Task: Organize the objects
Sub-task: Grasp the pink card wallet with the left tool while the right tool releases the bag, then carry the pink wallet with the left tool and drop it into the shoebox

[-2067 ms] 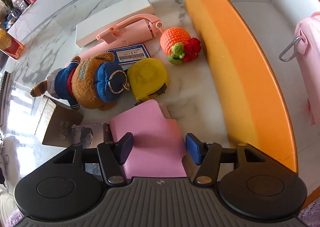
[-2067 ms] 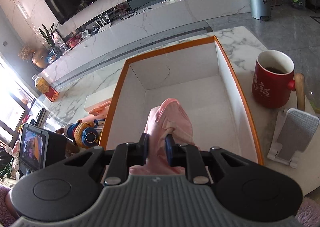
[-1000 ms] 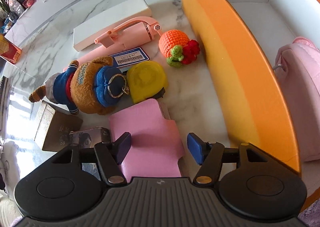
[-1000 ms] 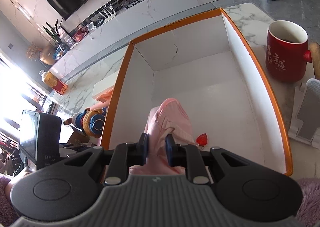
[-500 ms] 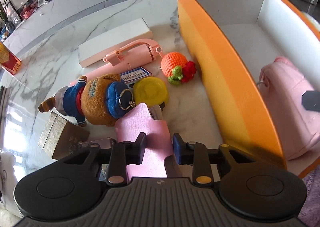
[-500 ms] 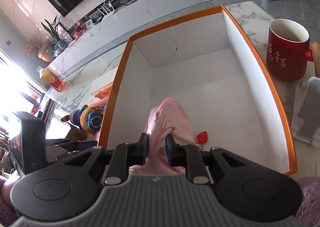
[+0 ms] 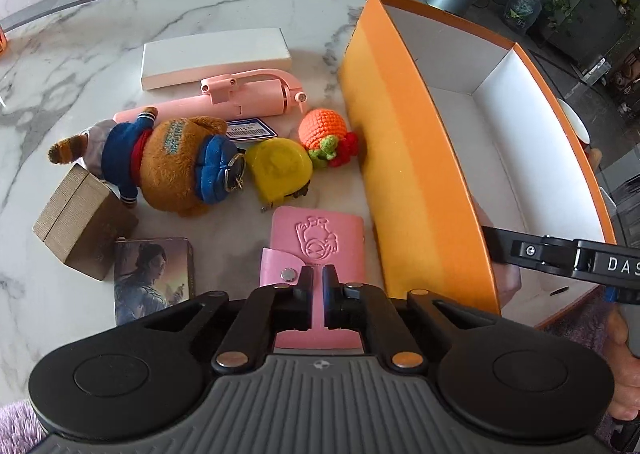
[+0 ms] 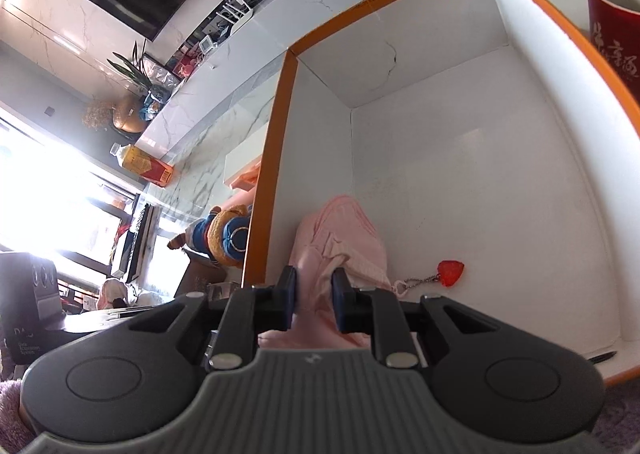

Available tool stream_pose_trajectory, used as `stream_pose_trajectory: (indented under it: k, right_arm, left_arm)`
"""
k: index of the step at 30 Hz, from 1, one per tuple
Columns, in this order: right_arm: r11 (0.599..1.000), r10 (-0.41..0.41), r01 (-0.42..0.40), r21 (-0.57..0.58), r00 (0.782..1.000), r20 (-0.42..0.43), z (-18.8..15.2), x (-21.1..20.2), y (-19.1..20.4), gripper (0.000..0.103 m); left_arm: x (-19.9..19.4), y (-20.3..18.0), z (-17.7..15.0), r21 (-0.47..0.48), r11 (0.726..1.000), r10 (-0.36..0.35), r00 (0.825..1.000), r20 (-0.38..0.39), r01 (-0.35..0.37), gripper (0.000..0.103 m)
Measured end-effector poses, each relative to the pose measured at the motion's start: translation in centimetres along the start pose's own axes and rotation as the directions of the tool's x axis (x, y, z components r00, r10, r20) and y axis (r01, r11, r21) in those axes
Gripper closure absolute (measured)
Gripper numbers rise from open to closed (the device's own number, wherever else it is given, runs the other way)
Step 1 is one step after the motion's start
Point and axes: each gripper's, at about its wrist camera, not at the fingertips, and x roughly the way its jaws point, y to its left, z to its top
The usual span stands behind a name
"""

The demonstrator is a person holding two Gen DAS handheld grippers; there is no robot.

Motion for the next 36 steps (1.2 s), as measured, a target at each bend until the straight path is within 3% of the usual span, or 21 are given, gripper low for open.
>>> stream_pose_trajectory:
  k: [1,2,3,8,10,11,14,16,17,19,23,30,36]
  right_arm:
    - [1.0,-0.004,0.004,-0.009,1.0,-0.005,-0.1,0.2,0.0,0.083]
    - [1.0,0.0,0.0,-0.013,1.0,-0.01,-0.1,0.2,-0.1,0.083]
    - [1.0,0.0,0.0,-0.02,1.0,-0.014,0.0,0.2,0.0,0.083]
    - [1.0,-0.007,0.007,-0.031,0.999,-0.032,0.2,0.7,0.0,0.083]
    - [0.999,-0.01,0.009,-0.035,0.999,-0.036,0.2,0.8,0.0,0.083]
    - [0.999,-0.011,0.01,-0.037,0.999,-0.038,0.3,0.8,0.0,0.083]
    - [0.999,-0.009,0.008,-0.038,0.999,-0.046,0.3,1.0,-0.2,0.083]
    - [0.999,-0.009,0.007,-0.033,0.999,-0.052,0.4,1.2,-0.3,0.082]
    - [1.0,-0.007,0.006,-0.029,0.998,-0.055,0.4,1.3,-0.4,0.083]
    - [1.0,0.005,-0.005,-0.007,0.998,-0.06,0.5,1.5,-0.8,0.083]
    - [1.0,0.018,-0.017,0.013,0.998,-0.064,0.6,1.6,-1.1,0.082]
    - [0.999,0.034,-0.032,0.022,0.998,-0.056,0.5,1.4,-1.2,0.083]
    - [0.999,0.042,-0.04,0.036,0.997,-0.063,0.7,1.2,-1.5,0.082]
  left_arm:
    - [0.2,0.0,0.1,0.012,1.0,0.024,1.0,0.007,-0.025,0.08]
    - [0.4,0.1,0.2,0.028,0.999,0.045,0.999,0.001,-0.045,0.056]
    - [0.8,0.2,0.4,0.04,0.998,0.053,0.998,-0.016,-0.053,0.046]
    - [3.3,0.6,1.1,0.08,0.993,0.094,0.991,-0.096,-0.087,0.03]
    - [4.4,1.1,1.1,0.057,0.996,0.081,0.987,-0.141,-0.073,0.028]
    - [4.6,1.4,1.2,0.037,0.998,0.063,0.988,-0.144,-0.059,0.021]
    - [5.3,2.2,1.4,-0.023,1.0,-0.009,0.986,-0.169,0.006,0.019]
    - [5.4,1.8,1.3,0.007,1.0,-0.009,0.986,-0.164,0.01,0.02]
    - [5.3,1.7,1.3,0.008,1.0,-0.028,0.987,-0.157,0.029,0.033]
    - [5.1,1.7,1.2,-0.008,0.999,-0.042,0.987,-0.153,0.041,0.037]
    - [4.0,2.1,0.9,-0.035,0.998,-0.05,0.992,-0.116,0.046,0.065]
    - [0.5,0.6,-0.7,0.014,1.0,-0.017,1.0,-0.01,0.017,0.066]
    - [-4.1,-1.0,0.0,0.023,1.0,-0.001,0.994,0.108,-0.002,0.066]
